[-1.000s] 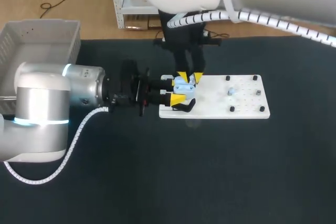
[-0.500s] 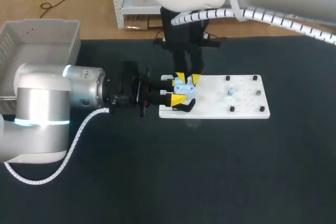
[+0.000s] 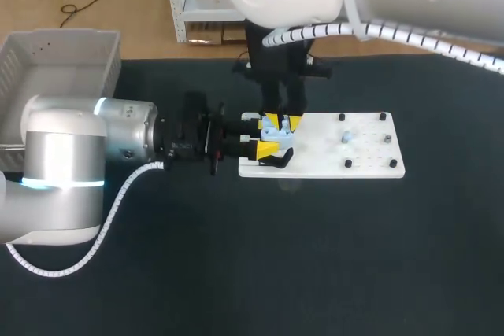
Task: Pick up each earbud case from the left stands, insert the matching earbuds, close the lid, and place the case in the box.
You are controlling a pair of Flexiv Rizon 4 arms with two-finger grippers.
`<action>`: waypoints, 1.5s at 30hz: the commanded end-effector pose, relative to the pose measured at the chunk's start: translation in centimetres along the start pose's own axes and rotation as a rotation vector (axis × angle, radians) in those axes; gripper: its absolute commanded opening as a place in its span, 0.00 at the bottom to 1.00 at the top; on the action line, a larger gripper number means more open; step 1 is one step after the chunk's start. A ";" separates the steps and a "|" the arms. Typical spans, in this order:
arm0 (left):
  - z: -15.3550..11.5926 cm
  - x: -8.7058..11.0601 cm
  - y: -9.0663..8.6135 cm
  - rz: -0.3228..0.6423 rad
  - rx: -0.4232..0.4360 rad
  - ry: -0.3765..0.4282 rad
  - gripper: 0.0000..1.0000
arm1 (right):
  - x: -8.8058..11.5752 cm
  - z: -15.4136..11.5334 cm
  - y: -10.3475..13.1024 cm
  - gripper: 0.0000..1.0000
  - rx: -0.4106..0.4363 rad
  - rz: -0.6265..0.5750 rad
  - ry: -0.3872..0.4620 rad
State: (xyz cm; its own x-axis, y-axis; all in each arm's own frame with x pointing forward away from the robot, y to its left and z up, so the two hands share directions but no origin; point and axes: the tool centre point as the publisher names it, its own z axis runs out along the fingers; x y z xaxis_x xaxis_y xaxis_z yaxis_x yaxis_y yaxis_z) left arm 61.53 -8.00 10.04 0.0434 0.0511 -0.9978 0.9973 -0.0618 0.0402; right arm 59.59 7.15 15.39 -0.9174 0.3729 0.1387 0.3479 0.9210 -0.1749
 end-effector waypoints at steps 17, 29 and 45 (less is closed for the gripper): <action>0.0 0.0 -0.2 0.003 -0.007 -0.001 0.00 | -0.3 0.5 0.6 0.00 0.009 -0.006 0.008; 0.0 0.0 -0.2 0.003 -0.007 -0.001 0.00 | -0.5 0.8 0.7 0.00 0.018 0.006 0.014; 0.0 0.0 -0.2 0.003 -0.007 -0.001 0.00 | -1.0 1.3 0.5 0.00 0.042 0.033 0.016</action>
State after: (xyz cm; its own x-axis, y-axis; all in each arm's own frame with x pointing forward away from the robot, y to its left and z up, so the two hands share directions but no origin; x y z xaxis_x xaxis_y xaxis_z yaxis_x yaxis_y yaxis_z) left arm 61.52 -7.99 10.01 0.0432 0.0514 -0.9977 0.9973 -0.0616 0.0400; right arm 60.38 7.10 14.02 -0.9030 0.4035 0.1477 0.3681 0.9038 -0.2182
